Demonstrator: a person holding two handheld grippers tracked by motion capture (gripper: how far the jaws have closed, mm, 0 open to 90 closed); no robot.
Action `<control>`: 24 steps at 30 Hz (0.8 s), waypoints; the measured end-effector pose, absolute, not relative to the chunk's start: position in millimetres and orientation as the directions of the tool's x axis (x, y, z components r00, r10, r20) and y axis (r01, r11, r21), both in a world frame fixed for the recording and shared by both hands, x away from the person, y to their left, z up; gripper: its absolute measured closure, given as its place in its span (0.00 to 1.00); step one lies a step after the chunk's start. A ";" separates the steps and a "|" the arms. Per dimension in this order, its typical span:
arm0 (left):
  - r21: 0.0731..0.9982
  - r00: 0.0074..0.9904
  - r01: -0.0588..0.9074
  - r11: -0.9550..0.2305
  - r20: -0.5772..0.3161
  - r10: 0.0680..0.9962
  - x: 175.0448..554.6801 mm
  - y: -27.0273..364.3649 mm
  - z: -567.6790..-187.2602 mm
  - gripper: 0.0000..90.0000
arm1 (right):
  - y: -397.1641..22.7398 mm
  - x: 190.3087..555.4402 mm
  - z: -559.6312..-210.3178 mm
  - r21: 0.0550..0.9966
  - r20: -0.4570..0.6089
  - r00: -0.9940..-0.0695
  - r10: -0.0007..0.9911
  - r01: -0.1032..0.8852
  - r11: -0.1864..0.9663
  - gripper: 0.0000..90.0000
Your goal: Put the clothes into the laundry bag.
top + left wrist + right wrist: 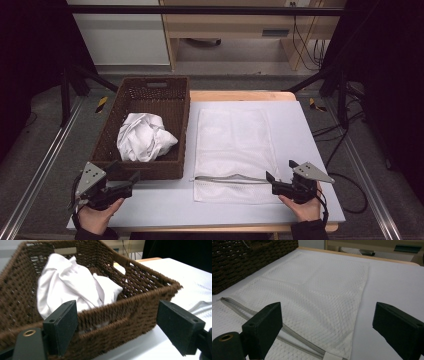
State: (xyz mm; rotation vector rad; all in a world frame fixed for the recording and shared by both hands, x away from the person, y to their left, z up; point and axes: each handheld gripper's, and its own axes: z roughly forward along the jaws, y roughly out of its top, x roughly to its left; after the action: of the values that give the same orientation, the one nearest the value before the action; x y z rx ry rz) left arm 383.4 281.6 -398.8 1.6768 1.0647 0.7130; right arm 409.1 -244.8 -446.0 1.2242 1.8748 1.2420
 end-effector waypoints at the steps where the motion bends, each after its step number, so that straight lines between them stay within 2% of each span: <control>1: 0.939 0.442 0.318 -0.133 -0.023 0.897 385.1 281.1 -396.5 0.19 | -243.8 409.4 -446.2 0.914 0.021 -0.418 0.908 0.375 0.151 0.10; 13: 0.939 0.445 0.307 -0.157 0.004 0.895 417.5 272.5 -365.0 0.16 | -239.8 412.1 -446.7 0.910 0.009 -0.423 0.906 0.378 0.167 0.11; 21: 0.931 0.408 0.309 -0.196 0.057 0.911 440.8 274.7 -341.8 0.15 | -239.1 410.8 -442.7 0.915 0.010 -0.425 0.905 0.368 0.163 0.11; 24: 0.921 0.378 0.341 -0.186 0.047 0.924 456.4 281.2 -336.7 0.14 | -236.3 412.5 -444.8 0.910 0.008 -0.433 0.901 0.376 0.173 0.10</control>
State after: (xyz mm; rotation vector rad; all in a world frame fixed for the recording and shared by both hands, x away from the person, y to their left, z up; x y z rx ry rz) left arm 456.4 281.2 -336.7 1.7273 1.1208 0.8035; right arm 412.5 -236.3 -444.8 1.2013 1.9001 1.2303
